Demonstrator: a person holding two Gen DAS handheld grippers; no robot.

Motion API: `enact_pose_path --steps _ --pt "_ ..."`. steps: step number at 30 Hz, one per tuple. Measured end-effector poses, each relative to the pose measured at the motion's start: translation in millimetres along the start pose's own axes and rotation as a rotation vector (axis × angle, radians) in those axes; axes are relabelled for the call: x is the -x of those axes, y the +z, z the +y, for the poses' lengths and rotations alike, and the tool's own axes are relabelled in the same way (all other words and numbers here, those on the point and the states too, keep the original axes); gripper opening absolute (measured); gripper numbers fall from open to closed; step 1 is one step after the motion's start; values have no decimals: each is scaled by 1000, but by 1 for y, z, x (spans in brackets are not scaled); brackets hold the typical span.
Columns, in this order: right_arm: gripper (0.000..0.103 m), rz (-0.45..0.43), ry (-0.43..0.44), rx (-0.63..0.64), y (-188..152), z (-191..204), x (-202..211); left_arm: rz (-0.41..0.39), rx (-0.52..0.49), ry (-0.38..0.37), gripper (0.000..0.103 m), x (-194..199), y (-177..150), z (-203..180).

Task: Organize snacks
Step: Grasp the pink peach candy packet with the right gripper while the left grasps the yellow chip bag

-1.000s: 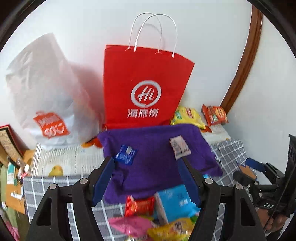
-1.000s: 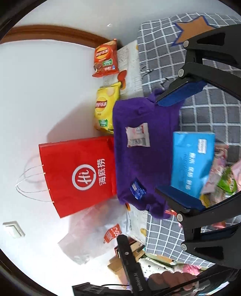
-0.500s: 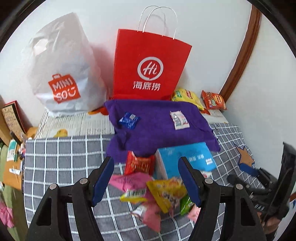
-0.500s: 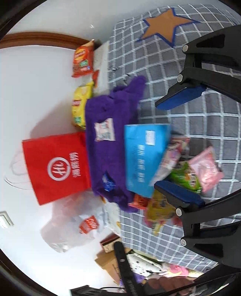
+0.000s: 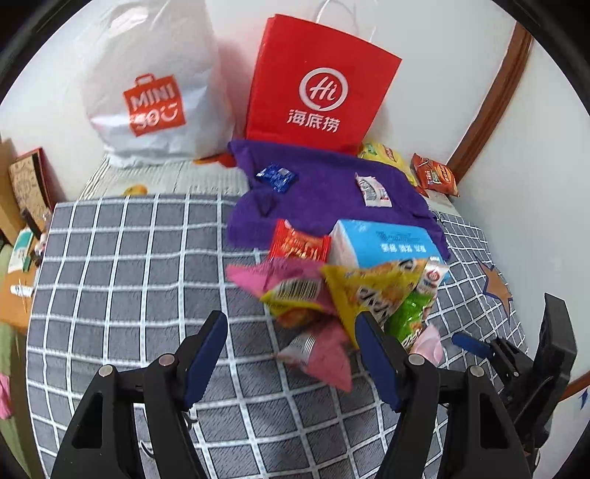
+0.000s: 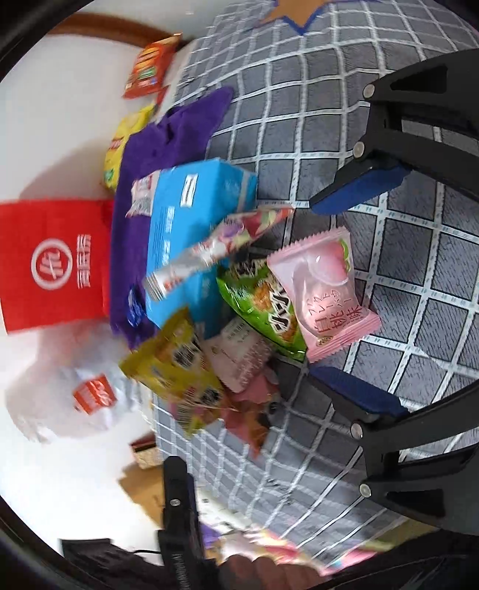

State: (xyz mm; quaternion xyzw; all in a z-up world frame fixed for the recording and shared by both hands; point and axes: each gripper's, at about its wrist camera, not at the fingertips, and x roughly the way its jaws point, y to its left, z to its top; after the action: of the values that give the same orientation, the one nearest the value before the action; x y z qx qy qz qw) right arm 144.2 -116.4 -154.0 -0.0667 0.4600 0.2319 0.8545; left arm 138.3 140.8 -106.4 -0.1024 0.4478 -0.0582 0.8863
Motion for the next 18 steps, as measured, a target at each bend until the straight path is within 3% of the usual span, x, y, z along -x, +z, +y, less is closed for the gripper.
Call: enact_pose_path --steps 10,13,18 --pt "89 46 -61 150 -4 18 -32 11 16 16 70 -1 -17 9" --pt "74 40 -61 162 -6 16 -32 14 12 16 70 -3 -19 7" --pt "69 6 -39 161 -11 14 -21 13 7 5 70 -6 -21 1"
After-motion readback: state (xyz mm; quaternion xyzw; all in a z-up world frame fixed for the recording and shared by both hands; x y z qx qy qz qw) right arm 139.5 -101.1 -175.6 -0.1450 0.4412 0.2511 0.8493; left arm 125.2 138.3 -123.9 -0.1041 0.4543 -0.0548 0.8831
